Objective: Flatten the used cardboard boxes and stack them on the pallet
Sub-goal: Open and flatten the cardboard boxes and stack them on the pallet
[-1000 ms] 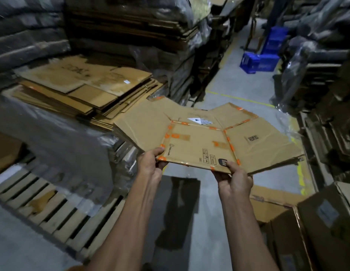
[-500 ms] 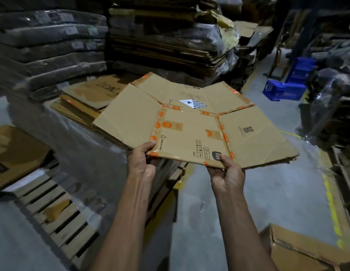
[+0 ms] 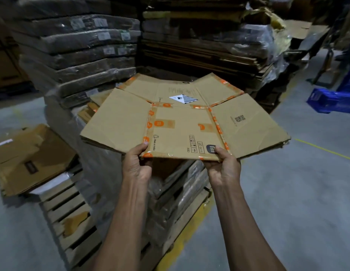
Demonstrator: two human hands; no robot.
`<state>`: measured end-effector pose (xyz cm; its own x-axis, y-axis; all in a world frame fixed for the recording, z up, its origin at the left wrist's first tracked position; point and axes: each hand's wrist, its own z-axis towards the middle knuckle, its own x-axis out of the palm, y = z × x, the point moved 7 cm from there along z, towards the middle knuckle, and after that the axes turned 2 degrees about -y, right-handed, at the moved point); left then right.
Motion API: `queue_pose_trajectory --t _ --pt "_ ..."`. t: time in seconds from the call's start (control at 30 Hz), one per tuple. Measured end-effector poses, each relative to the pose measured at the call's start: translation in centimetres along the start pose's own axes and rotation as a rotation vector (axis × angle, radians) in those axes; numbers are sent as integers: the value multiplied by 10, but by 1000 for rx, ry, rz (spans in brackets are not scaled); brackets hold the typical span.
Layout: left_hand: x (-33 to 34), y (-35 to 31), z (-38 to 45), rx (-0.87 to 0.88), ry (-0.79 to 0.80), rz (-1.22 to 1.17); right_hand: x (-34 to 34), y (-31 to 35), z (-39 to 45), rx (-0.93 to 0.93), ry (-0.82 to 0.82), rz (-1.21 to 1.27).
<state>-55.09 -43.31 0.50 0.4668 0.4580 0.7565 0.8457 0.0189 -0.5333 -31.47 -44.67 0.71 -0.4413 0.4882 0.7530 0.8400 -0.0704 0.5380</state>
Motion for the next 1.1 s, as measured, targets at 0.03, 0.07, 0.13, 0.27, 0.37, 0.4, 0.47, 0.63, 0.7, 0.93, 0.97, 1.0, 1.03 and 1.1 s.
queue_pose_trajectory --t 0.03,0.07,0.13,0.27,0.37,0.4,0.47,0.63,0.7,0.93,0.97,1.0,1.03,1.1 --pt "4 0 7 1 7 -8 7 -1 10 9 10 -12" --pt "11 2 18 5 4 -29 15 -4 27 24 17 -14" --pt "27 8 53 28 -11 -73 37 -9 77 46 35 -49" --pt "62 19 118 76 -18 -175 78 -12 165 100 88 -100" --pt "88 30 162 127 -95 -263 118 -9 225 186 164 -176" --pt "99 30 172 140 -98 -286 132 -9 241 206 196 -193" --pt "119 27 189 182 -100 -328 159 -8 267 234 231 -224" --pt "150 30 225 248 -132 -402 200 -24 334 354 311 -286" --pt "151 45 247 232 -193 -406 204 -40 369 404 295 -295" --pt "85 137 293 -84 -577 -56 130 -108 436 623 72 -807" --pt "79 140 298 -96 -589 5 124 -113 441 621 68 -844" --pt "71 140 303 -113 -631 49 123 -115 444 605 64 -877" --pt "66 141 307 -132 -651 82 122 -117 448 589 60 -894" --pt "61 141 314 -144 -652 97 123 -118 457 553 52 -928"
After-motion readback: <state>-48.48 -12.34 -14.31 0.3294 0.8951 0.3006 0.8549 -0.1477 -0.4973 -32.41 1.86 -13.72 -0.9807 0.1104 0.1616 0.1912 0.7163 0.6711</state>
